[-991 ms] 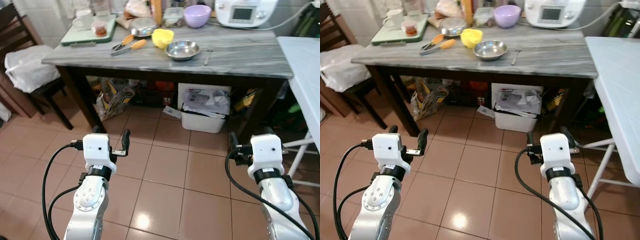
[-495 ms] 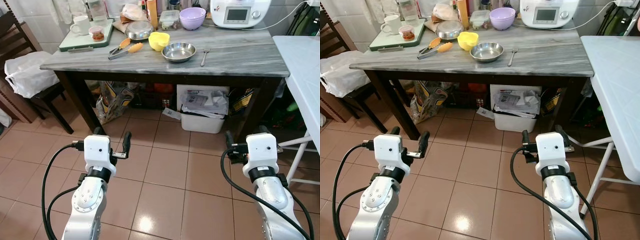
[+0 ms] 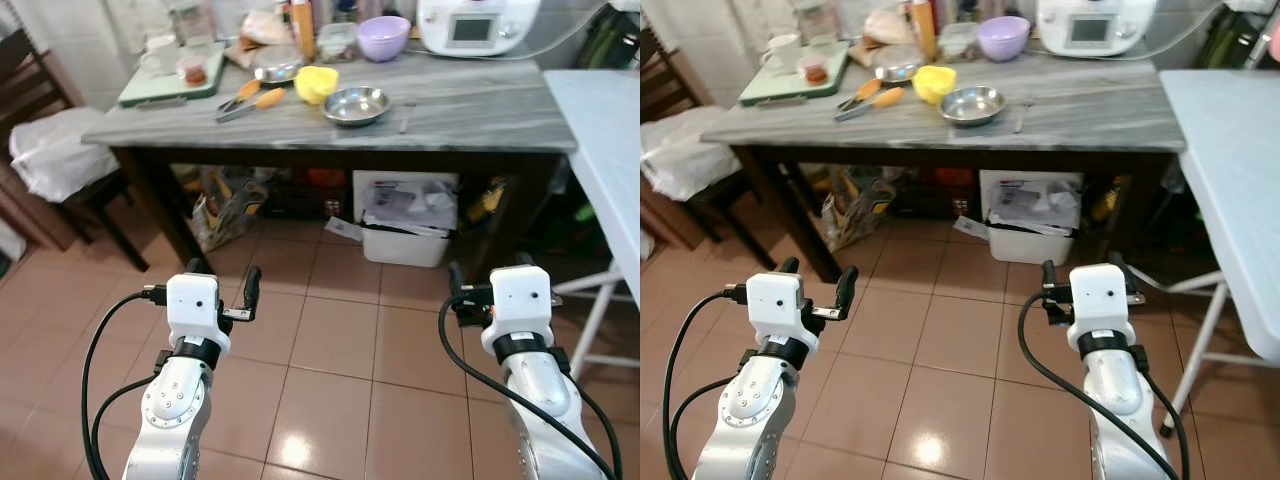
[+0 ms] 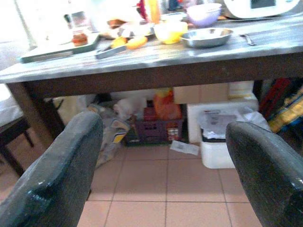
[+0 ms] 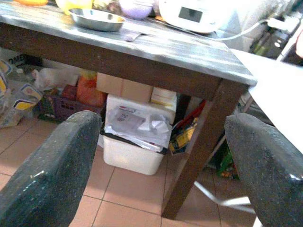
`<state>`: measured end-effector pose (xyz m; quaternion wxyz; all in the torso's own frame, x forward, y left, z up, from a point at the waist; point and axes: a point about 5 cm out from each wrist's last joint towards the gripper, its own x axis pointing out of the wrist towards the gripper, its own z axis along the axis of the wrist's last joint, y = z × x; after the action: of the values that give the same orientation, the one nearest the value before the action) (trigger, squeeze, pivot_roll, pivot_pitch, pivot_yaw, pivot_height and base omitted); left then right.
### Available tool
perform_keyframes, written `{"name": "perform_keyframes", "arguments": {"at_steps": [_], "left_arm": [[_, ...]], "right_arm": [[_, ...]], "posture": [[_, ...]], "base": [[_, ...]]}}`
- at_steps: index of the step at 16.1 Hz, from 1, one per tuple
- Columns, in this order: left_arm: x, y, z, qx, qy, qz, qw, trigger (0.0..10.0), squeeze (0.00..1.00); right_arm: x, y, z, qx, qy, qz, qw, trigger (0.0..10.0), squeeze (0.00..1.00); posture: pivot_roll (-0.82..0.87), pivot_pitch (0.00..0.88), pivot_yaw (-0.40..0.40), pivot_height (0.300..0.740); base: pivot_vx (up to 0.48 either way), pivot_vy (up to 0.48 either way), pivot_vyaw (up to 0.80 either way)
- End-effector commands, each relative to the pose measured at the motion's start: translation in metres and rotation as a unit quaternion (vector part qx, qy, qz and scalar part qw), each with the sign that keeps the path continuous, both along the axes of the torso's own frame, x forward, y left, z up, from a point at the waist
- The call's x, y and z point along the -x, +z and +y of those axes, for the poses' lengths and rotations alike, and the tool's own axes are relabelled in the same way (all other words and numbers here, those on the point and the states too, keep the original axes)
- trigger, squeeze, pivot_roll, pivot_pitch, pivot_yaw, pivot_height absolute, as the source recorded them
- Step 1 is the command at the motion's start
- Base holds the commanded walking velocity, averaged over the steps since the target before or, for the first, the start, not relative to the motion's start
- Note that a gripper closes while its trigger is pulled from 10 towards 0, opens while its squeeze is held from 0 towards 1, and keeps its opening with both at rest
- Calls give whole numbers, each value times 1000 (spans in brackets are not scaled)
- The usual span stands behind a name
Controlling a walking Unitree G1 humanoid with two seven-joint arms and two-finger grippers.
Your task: Setting the table
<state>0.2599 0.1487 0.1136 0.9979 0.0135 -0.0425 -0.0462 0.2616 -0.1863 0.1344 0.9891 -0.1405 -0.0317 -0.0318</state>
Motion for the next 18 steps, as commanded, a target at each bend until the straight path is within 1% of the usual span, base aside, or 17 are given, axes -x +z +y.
{"name": "perform_keyframes", "arguments": {"at_steps": [1, 2, 7, 13, 15, 18], "left_arm": [[2, -2, 2, -4, 0, 8, 1000, 10000, 0], [2, -3, 1, -5, -1, 10, 1000, 10000, 0], [0, -3, 2, -13, -6, 11, 1000, 10000, 0], [-1, -3, 3, -19, -12, 13, 1000, 10000, 0], [-1, -4, 3, -21, -8, 16, 1000, 10000, 0], [-1, -6, 4, -19, 3, 21, 1000, 10000, 0]], "right_arm": [[1, 3, 2, -5, 1, -3, 1000, 10000, 0], [2, 3, 2, -5, 1, -5, 1000, 10000, 0], [5, 2, 4, -3, -3, -5, 1000, 10000, 0], [4, 0, 6, -10, -7, -4, 1000, 10000, 0], [3, -3, 8, -12, -4, 2, 1000, 10000, 0], [-3, 0, 9, -9, 4, -1, 1000, 10000, 0]], "posture": [[-255, 105, 134, 740], [-262, 115, 145, 740], [-271, 125, 159, 740], [-252, 109, 170, 740], [-243, 102, 164, 740], [-238, 89, 149, 740]], "base": [[0, 0, -781], [0, 0, -613], [0, 0, 0], [0, 0, 0], [0, 0, -456], [0, 0, -585]]}}
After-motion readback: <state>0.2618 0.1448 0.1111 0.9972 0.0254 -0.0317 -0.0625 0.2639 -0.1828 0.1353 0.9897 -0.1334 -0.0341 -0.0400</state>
